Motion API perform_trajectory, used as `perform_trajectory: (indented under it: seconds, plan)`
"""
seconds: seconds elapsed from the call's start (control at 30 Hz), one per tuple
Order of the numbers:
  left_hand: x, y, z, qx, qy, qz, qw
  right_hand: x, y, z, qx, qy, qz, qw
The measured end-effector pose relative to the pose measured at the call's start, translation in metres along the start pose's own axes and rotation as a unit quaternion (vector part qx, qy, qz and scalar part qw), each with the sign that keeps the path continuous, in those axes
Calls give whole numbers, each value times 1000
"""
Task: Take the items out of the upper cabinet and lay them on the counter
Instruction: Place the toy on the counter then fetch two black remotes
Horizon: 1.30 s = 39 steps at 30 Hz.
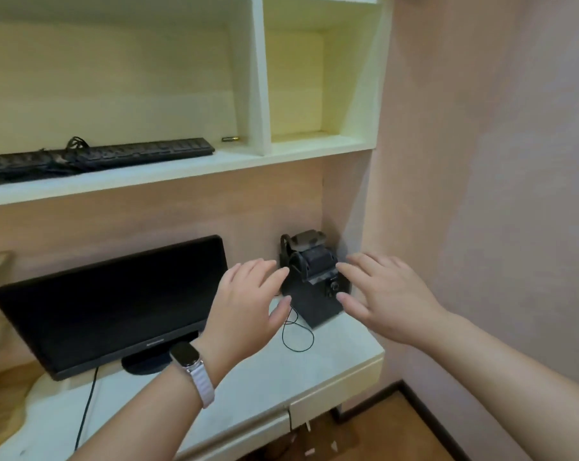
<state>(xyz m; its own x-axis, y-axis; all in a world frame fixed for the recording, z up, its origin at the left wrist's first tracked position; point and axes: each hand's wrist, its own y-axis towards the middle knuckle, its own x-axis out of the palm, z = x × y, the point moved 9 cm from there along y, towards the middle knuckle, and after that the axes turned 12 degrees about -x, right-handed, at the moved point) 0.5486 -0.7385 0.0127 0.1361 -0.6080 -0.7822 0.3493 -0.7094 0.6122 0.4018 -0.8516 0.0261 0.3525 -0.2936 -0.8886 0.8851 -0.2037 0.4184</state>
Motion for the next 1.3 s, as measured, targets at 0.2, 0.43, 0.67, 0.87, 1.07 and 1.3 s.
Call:
perform_trajectory:
  seconds: [0.2,0.43,0.67,0.87,1.07,1.3]
  plan:
    - [12,75,-21,40,-20,35,998,-7,68,32,19,-36,15,999]
    - [8,145,-12,64,-29,52,996,-32,117,80,36,-42,34,998]
    - [-24,208,-1,30,-53,106,993,-82,165,141,38,-6,111,993]
    - [-65,275,29,36,-16,178,983,-136,222,199,-7,-4,188,982]
    - [-121,355,68,56,17,249,967,-186,275,235,-83,-18,253,964]
    - [-169,451,82,27,30,183,982,-220,337,256,-137,24,252,958]
